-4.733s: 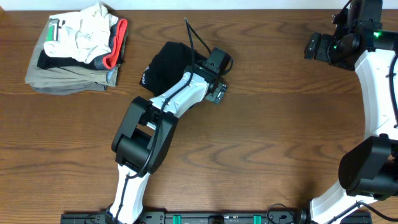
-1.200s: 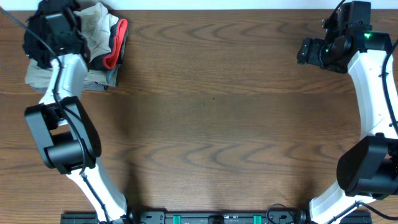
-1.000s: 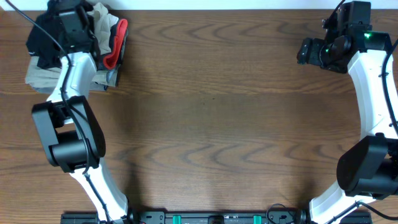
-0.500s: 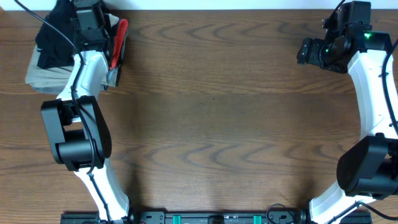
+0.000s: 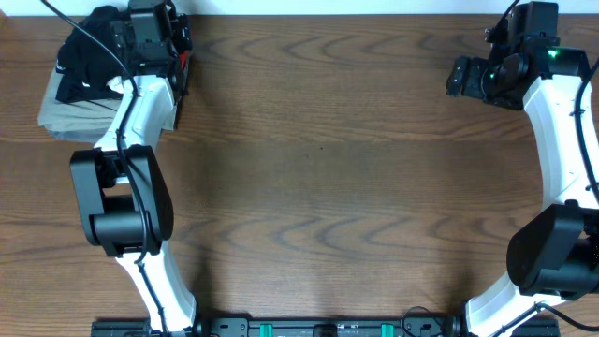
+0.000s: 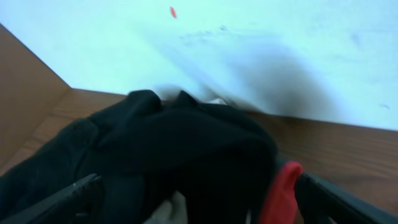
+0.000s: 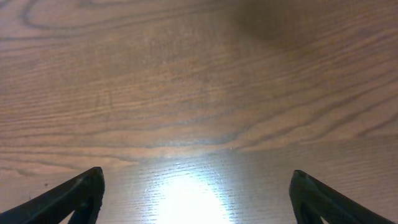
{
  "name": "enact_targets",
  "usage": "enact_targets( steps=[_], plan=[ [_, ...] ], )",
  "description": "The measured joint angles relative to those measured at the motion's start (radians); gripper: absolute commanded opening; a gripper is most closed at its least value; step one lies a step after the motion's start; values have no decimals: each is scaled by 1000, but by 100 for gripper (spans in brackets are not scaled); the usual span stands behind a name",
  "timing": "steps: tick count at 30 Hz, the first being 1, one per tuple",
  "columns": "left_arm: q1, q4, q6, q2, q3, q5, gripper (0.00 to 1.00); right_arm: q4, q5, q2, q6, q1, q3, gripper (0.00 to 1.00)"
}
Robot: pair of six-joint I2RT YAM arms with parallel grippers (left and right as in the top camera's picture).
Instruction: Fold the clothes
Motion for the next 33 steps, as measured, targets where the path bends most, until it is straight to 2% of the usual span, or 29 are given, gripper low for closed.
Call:
enact_targets(
  steps=[5,11,14,20,26,33],
  plan=[
    [-39,-128,-49,-118,0,11,98,38,0,0,-29,0,0,98],
    [-80,-324,-203,-373,6,15,98,130,0,-8,-108,0,19,99],
    [-94,-423,-257,-461,23,14,98,235,0,-53,-131,1,40,99],
    [-100,-488,-299,-468,23,15,98,457,0,-280,-151,2,82,99],
    [-100,-497,-309,-457,23,14,98,464,0,-468,-154,2,112,99],
    [-100,-499,-309,-457,23,15,98,458,0,-495,-155,2,110,99]
  ],
)
